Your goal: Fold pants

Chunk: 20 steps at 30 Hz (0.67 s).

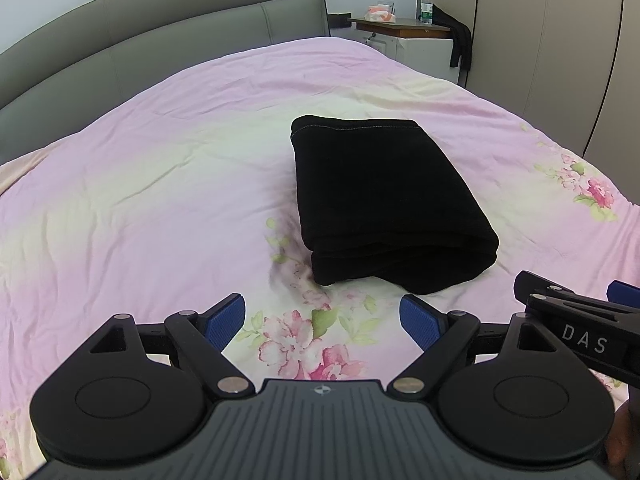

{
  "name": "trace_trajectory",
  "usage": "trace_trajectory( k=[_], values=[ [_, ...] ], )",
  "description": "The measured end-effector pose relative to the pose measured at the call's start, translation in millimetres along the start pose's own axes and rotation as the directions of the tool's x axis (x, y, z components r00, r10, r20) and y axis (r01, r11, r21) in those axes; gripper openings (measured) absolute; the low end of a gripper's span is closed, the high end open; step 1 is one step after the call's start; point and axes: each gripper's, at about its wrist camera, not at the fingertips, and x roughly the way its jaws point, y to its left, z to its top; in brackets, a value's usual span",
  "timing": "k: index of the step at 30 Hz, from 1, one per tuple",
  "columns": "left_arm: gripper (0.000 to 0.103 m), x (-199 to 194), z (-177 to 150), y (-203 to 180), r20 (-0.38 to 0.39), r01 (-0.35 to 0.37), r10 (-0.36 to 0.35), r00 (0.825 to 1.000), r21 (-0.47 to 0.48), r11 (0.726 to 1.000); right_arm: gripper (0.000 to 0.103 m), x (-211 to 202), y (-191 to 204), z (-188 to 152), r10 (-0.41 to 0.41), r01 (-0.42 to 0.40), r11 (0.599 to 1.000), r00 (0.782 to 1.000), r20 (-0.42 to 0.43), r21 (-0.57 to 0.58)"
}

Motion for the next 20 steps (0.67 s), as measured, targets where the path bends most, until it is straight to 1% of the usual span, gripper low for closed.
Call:
trace_trajectory(
  k=[13,20],
  values=[
    [0.102,-2.6,-0.4,-1.8,0.01,0.001,-0.001,1.0,0.005,1.0,0.098,-0.5,-1.3,-0.8,-0.003,0.003,1.0,1.0,-0.001,0.005],
    [0.102,-6.2,-0.3,-3.9,0.028,-0.003,0.003,1.0,0.02,1.0,0.098,-1.7,-1.6,-3.2,-0.007,0.007,1.0,1.0,-0.001,0.011]
  ],
)
